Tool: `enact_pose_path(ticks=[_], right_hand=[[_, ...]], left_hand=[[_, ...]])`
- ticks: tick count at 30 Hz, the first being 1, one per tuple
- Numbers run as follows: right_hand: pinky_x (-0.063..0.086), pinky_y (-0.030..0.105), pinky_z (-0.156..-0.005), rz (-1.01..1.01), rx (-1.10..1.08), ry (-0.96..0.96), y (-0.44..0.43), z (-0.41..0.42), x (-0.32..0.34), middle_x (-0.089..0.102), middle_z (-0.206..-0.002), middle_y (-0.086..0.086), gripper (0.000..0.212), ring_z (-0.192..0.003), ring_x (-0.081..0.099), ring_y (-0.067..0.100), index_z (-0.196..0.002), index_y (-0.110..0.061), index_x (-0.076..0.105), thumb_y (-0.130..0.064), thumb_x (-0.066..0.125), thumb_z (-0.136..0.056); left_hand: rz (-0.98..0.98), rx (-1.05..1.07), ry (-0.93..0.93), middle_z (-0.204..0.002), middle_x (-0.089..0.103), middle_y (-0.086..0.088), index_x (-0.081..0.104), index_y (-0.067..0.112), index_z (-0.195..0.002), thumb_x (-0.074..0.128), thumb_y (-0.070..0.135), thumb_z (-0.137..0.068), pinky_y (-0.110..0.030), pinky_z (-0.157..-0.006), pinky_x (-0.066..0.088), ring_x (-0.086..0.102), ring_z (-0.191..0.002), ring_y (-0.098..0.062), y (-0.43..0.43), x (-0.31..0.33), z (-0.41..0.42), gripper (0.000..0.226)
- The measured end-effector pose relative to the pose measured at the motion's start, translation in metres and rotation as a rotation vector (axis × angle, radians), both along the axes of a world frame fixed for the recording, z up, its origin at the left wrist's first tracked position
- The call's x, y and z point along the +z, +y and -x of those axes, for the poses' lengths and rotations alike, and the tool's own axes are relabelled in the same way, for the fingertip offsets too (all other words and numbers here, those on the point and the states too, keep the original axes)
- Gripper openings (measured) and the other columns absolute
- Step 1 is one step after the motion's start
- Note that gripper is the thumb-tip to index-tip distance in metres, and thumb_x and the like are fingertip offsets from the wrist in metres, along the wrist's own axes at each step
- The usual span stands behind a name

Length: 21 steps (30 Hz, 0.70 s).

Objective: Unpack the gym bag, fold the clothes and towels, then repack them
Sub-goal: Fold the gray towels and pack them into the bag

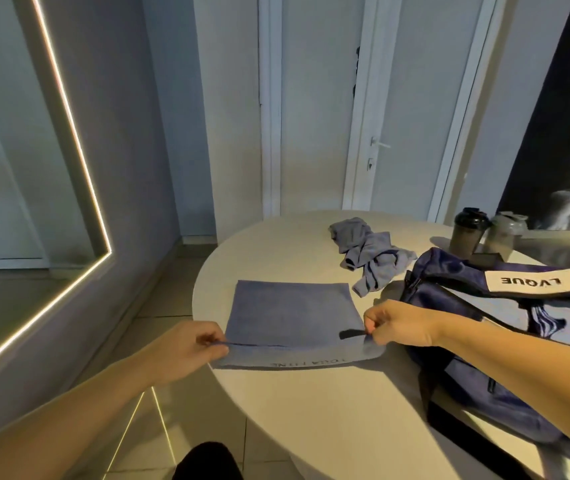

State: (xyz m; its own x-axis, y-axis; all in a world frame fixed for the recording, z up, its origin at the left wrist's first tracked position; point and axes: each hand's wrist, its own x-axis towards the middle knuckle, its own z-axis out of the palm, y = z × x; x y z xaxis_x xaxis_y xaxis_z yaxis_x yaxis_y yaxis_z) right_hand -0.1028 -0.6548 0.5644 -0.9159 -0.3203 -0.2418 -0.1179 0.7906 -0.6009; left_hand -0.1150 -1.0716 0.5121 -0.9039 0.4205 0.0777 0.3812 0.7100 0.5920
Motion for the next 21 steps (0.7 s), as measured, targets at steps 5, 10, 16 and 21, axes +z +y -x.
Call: enact_pose_path(ticks=[5, 10, 16, 21], right_hand=[[0.042, 0.026, -0.061, 0.282, -0.32, 0.052, -0.006, 0.028, -0.011, 0.043, -0.074, 0.003, 0.021, -0.072, 0.041, 0.019, -0.077, -0.013, 0.044, -0.011, 0.052, -0.097], [0.028, 0.034, -0.058, 0.339, -0.615, 0.244, -0.013, 0.091, -0.028, 0.037, -0.067, 0.009, 0.024, -0.064, 0.034, 0.022, -0.078, -0.011, 0.039, -0.008, 0.05, -0.099], [0.039, 0.038, -0.072, 0.169, -0.721, 0.387, -0.027, 0.159, -0.052, 0.054, -0.09, 0.011, 0.01, -0.084, 0.051, 0.029, -0.098, -0.004, 0.048, -0.012, 0.052, -0.102], [0.038, 0.033, -0.072, 0.104, -0.765, 0.322, -0.019, 0.195, -0.077, 0.061, -0.104, 0.017, 0.014, -0.086, 0.052, 0.028, -0.108, -0.001, 0.055, -0.013, 0.057, -0.101]], left_hand=[[-0.258, 0.134, -0.011, -0.085, 0.069, -0.002, 0.069, 0.014, -0.089, 0.063, 0.021, -0.1, -0.033, -0.075, 0.047, 0.064, -0.08, -0.016, 0.016, 0.002, 0.033, 0.015], [-0.452, 0.35, -0.044, -0.093, 0.064, -0.009, 0.063, 0.008, -0.097, 0.053, 0.03, -0.104, -0.032, -0.068, 0.041, 0.058, -0.081, -0.018, 0.047, -0.004, 0.098, 0.025], [-0.345, 0.453, -0.03, -0.09, 0.056, -0.004, 0.052, 0.01, -0.101, 0.044, 0.029, -0.108, -0.028, -0.062, 0.034, 0.053, -0.08, -0.018, 0.072, -0.019, 0.173, 0.021], [-0.303, 0.469, -0.023, -0.088, 0.056, -0.005, 0.053, 0.008, -0.102, 0.047, 0.027, -0.107, -0.032, -0.064, 0.034, 0.054, -0.083, -0.022, 0.077, -0.038, 0.207, 0.02]])
